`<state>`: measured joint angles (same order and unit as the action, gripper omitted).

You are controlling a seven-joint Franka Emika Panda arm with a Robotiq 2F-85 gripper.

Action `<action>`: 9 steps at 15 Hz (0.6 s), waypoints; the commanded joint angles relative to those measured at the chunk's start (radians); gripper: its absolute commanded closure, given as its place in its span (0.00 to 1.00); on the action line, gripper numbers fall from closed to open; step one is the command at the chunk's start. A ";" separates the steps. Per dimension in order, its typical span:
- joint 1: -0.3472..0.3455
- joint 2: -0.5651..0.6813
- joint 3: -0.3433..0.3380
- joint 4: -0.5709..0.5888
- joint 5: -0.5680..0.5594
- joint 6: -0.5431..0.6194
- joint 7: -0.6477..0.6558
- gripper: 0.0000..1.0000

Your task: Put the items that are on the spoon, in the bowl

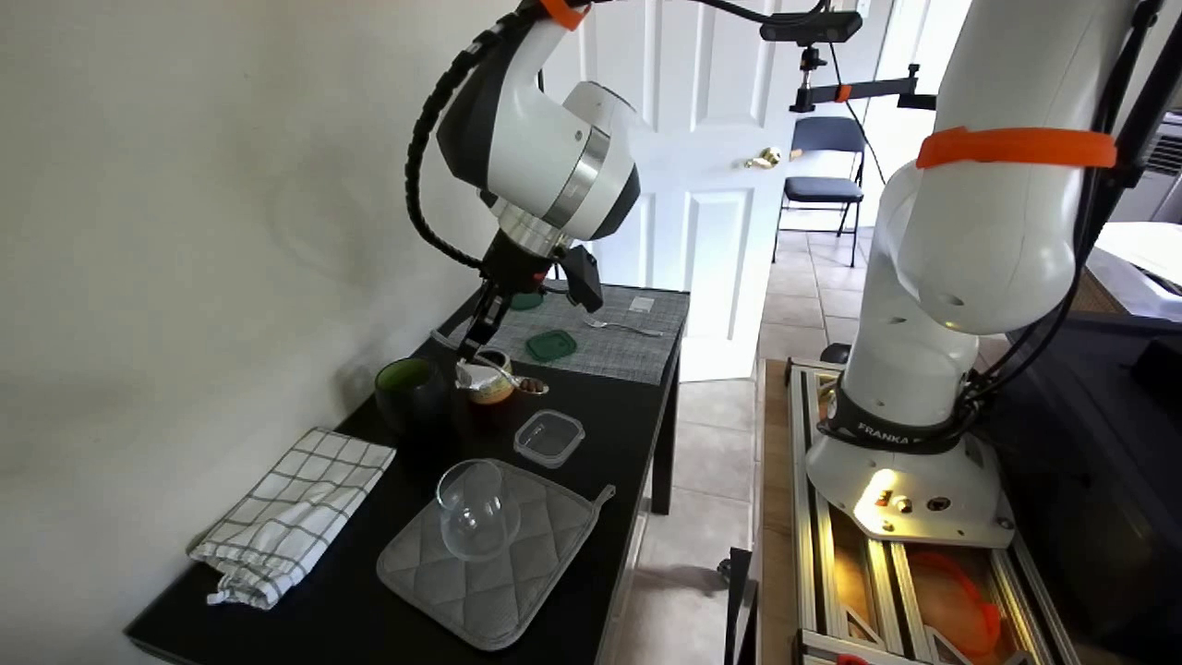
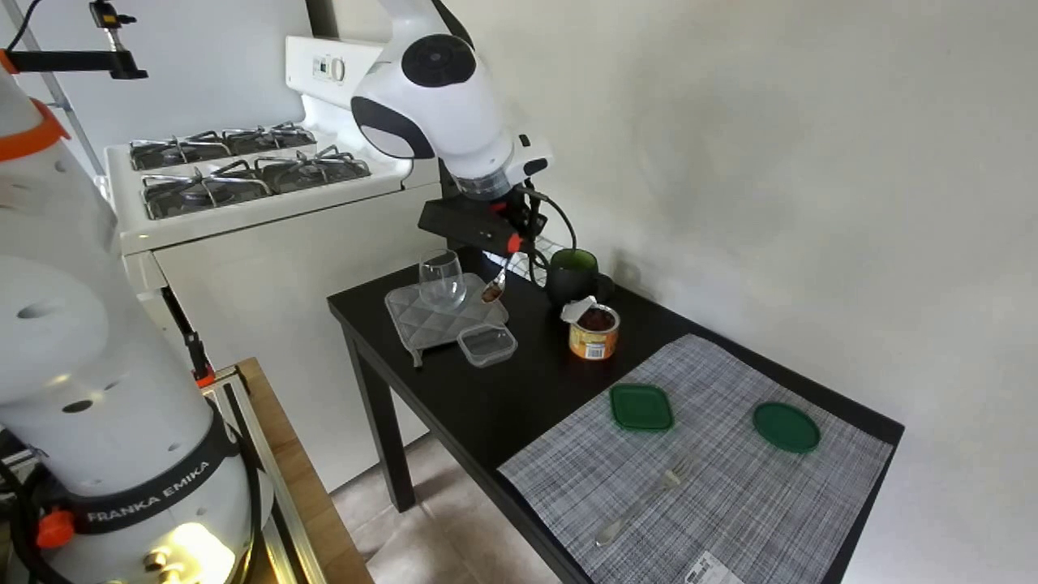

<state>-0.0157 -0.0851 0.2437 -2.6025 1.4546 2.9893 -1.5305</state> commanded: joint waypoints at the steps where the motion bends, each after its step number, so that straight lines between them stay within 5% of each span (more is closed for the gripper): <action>1: 0.002 -0.012 -0.010 0.003 0.130 -0.044 -0.139 0.97; 9: -0.011 -0.007 -0.020 0.013 0.329 -0.091 -0.371 0.97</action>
<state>-0.0180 -0.0850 0.2341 -2.5894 1.6997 2.9350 -1.8026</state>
